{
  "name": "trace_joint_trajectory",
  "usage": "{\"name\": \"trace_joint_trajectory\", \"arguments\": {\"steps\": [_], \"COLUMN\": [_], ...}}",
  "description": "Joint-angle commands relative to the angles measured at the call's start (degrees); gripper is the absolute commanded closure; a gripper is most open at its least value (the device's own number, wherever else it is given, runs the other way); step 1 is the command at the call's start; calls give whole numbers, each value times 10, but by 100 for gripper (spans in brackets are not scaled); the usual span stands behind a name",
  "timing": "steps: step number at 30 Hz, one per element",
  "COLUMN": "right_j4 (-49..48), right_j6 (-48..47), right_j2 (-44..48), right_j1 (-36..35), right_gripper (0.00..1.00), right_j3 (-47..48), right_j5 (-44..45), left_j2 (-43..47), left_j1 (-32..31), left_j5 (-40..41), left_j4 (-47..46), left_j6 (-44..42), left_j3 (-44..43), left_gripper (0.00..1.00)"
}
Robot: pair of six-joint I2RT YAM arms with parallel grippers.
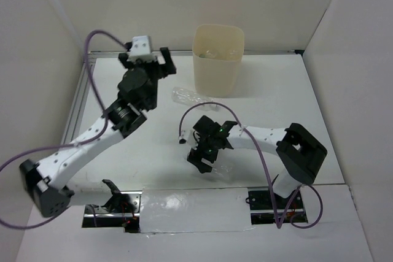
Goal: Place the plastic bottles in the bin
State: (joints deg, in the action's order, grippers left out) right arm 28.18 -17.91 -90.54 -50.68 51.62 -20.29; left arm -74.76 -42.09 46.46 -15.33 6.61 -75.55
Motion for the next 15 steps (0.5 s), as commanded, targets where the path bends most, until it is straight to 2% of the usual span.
{"name": "trace_joint_trajectory", "arguments": {"steps": [1,2,4,5,6,7,8,10,13,14,15], "right_j4": [-41,-41,-27,-22,-1,-1,25,51,92,107,117], "right_j6": [41,41,25,24,-2,-15,-29,-75,-123,-123,-129], "right_j2": [-7,-7,-7,-7,-7,-7,-7,-13,-31,-39,-48], "right_j1": [-26,-26,-20,-20,0,12,26,57,125,137,150], "right_gripper": [19,26,53,53,61,65,71,74,76,76,76], "right_j3": [-1,-1,11,20,50,50,99,160,313,356,445], "right_j5": [85,85,85,85,72,66,59,29,15,10,4], "left_j2": [97,123,209,210,238,248,258,264,252,245,230], "left_j1": [5,5,-10,-10,-17,-17,-22,-22,-22,-13,-4], "left_j5": [18,18,-21,-22,-51,-71,-91,-136,-157,-157,-173], "left_j4": [98,140,195,196,241,241,249,256,268,273,273], "left_j6": [94,112,160,161,182,188,194,205,248,272,293], "left_j3": [140,167,250,251,279,291,304,327,348,349,349], "left_gripper": [1,1,6,6,8,11,14,22,54,62,68]}}
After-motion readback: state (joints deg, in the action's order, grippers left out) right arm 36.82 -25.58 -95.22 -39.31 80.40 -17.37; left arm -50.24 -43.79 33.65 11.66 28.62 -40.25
